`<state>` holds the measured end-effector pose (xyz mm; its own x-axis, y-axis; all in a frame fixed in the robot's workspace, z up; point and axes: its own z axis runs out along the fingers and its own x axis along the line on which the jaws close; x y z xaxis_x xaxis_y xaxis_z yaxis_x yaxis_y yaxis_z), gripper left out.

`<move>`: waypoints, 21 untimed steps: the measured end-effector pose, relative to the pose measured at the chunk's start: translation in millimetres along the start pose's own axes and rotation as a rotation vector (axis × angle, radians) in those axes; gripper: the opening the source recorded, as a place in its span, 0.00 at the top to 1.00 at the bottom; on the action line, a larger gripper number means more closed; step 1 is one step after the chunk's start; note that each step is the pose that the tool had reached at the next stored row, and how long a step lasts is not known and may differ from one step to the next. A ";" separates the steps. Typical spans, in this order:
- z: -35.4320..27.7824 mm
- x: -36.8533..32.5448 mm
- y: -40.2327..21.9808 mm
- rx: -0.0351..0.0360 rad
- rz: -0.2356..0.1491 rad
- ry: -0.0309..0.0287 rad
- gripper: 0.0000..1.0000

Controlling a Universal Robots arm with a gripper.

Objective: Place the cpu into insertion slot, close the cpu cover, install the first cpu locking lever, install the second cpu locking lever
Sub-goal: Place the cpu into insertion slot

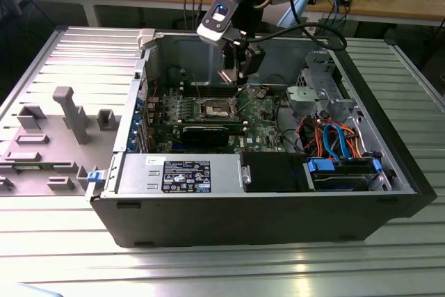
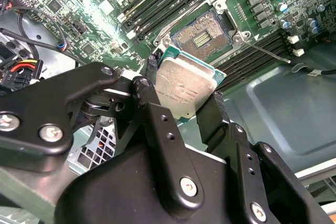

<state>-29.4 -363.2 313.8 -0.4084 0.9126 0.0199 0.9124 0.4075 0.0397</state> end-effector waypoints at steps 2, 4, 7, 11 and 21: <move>0.0 0.0 0.0 -0.0001 0.007 -0.0003 0.45; 0.1 0.0 0.0 -0.0002 0.012 -0.0005 0.45; 0.2 0.0 0.0 -0.0004 0.021 -0.0008 0.45; 0.2 0.0 0.0 -0.0006 0.031 -0.0013 0.45; 0.5 0.0 0.0 -0.0012 0.062 -0.0025 0.45</move>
<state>-29.4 -363.2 313.4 -0.3513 0.9361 0.0198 0.9358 0.3503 0.0396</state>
